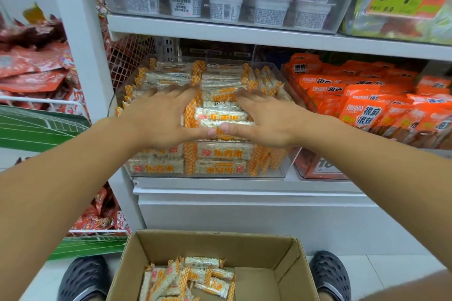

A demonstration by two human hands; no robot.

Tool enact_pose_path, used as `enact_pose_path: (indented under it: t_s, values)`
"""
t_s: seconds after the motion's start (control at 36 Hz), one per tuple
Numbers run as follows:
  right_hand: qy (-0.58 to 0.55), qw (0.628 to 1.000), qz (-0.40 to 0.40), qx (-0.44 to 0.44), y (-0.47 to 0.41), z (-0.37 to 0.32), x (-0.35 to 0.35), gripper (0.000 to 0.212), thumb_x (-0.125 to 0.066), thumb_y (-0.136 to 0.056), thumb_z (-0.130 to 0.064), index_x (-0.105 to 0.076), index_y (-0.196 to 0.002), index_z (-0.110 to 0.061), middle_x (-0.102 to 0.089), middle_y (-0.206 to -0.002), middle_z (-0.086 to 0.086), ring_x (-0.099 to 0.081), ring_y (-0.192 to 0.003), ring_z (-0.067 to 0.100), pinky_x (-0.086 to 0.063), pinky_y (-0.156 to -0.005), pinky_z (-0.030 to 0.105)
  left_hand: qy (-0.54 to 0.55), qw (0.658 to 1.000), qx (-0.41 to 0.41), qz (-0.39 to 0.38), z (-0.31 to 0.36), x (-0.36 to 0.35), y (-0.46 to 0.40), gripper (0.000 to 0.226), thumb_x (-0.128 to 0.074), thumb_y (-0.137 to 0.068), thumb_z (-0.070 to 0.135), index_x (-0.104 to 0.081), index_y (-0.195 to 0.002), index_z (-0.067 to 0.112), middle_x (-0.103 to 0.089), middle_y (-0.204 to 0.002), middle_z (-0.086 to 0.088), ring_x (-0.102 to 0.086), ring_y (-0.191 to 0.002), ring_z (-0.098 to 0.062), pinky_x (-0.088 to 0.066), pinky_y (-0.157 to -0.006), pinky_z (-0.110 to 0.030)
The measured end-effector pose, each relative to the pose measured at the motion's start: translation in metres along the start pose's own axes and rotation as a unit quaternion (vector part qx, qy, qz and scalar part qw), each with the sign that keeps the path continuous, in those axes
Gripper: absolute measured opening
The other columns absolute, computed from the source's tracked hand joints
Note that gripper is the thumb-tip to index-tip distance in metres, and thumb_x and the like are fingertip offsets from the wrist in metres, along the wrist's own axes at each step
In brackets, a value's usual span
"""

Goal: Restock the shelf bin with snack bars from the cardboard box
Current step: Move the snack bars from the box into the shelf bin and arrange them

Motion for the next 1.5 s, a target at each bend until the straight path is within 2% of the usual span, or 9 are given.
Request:
enact_pose_path:
  t_s: [0.08, 0.19, 0.42, 0.69, 0.81, 1.06, 1.19, 1.31, 1.5]
  values:
    - [-0.04, 0.998, 0.047, 0.003, -0.006, -0.002, 0.006, 0.112, -0.027, -0.072, -0.096, -0.007, -0.16, -0.03, -0.005, -0.168, -0.005, -0.011, -0.154, 0.019, -0.016, -0.12, 0.048, 0.009, 1.0, 0.0, 0.001, -0.002, 0.0, -0.001, 0.108, -0.028, -0.074, 0.091, -0.003, -0.158, 0.029, -0.02, -0.164, -0.001, -0.029, -0.146, -0.026, -0.025, -0.117, -0.049]
    - [0.003, 1.0, -0.015, 0.017, -0.012, -0.007, 0.005, 0.127, -0.044, -0.066, -0.095, 0.0, -0.16, -0.022, 0.004, -0.168, -0.001, 0.0, -0.154, 0.019, -0.01, -0.122, 0.045, 0.011, 1.0, 0.0, 0.011, -0.002, -0.001, -0.002, 0.109, -0.029, -0.073, 0.094, -0.007, -0.158, 0.029, -0.021, -0.164, 0.0, -0.03, -0.145, -0.027, -0.026, -0.116, -0.05]
    - [0.048, 0.998, 0.011, 0.034, -0.022, 0.0, 0.016, 0.114, -0.051, -0.058, -0.095, -0.055, -0.138, -0.013, -0.058, -0.134, 0.008, -0.054, -0.121, 0.028, -0.049, -0.099, 0.045, 0.03, 0.998, -0.045, 0.025, -0.002, 0.0, -0.001, 0.09, -0.035, -0.075, 0.09, -0.027, -0.15, 0.04, -0.019, -0.163, 0.011, -0.032, -0.142, -0.025, -0.033, -0.11, -0.059]
    - [-0.02, 0.996, 0.069, 0.056, -0.019, -0.003, 0.009, 0.091, -0.075, -0.072, -0.065, -0.045, -0.147, -0.021, -0.051, -0.143, 0.005, -0.046, -0.131, 0.023, -0.036, -0.095, 0.028, 0.047, 0.999, -0.007, 0.015, 0.003, 0.003, -0.003, 0.09, -0.046, -0.075, 0.084, -0.033, -0.145, 0.029, -0.034, -0.155, 0.004, -0.043, -0.133, -0.024, -0.037, -0.107, -0.055]
    - [-0.026, 0.998, 0.048, 0.022, -0.012, -0.002, 0.015, 0.105, -0.077, -0.068, -0.068, -0.041, -0.15, -0.013, -0.047, -0.15, 0.006, -0.045, -0.136, 0.026, -0.04, -0.11, 0.04, 0.088, 0.996, 0.001, 0.028, 0.004, 0.003, -0.001, 0.079, -0.055, -0.073, 0.081, -0.035, -0.133, 0.033, -0.046, -0.142, 0.004, -0.051, -0.119, -0.024, -0.042, -0.099, -0.053]
    - [-0.053, 0.991, 0.12, 0.022, -0.013, -0.001, 0.011, 0.087, -0.076, -0.074, -0.064, -0.047, -0.145, -0.023, -0.051, -0.142, 0.007, -0.046, -0.131, 0.027, -0.044, -0.105, 0.046, 0.068, 0.996, 0.008, 0.052, 0.004, -0.001, 0.0, 0.094, -0.046, -0.083, 0.076, -0.012, -0.155, 0.025, -0.034, -0.157, -0.002, -0.04, -0.139, -0.028, -0.033, -0.11, -0.057]
    - [-0.036, 0.997, 0.075, 0.006, -0.02, 0.004, 0.014, 0.088, -0.068, -0.081, -0.066, -0.043, -0.149, -0.017, -0.049, -0.15, 0.008, -0.046, -0.136, 0.028, -0.043, -0.108, 0.044, 0.067, 0.996, 0.019, 0.048, 0.005, 0.003, 0.002, 0.101, -0.051, -0.088, 0.067, 0.012, -0.157, 0.027, -0.061, -0.101, 0.003, -0.053, -0.097, -0.028, -0.04, -0.099, -0.05]
    - [-0.048, 0.994, 0.102, -0.005, -0.025, 0.012, 0.016, 0.084, -0.065, -0.084, -0.065, -0.044, -0.149, -0.017, -0.05, -0.148, 0.01, -0.047, -0.135, 0.031, -0.043, -0.109, 0.044, 0.057, 0.998, 0.01, 0.03, -0.007, 0.001, 0.0, 0.105, -0.057, -0.088, 0.061, 0.013, -0.156, 0.025, -0.045, -0.15, -0.012, -0.047, -0.132, -0.034, -0.041, -0.105, -0.048]
    - [-0.012, 0.999, 0.048, 0.007, -0.029, 0.012, 0.016, 0.073, -0.059, -0.091, -0.059, -0.034, -0.154, -0.032, -0.045, -0.152, 0.01, -0.042, -0.137, 0.032, -0.04, -0.109, 0.042, 0.074, 0.996, -0.002, 0.045, -0.009, -0.001, 0.004, 0.101, -0.056, -0.089, 0.061, 0.007, -0.158, 0.023, -0.035, -0.157, -0.011, -0.041, -0.138, -0.033, -0.033, -0.11, -0.046]
Point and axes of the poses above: each hand's wrist, its own y-axis away from the middle knuckle, its own x-axis out of the back of the hand, z = x × y, the point moved 1 cm from there along -y, towards the middle knuckle
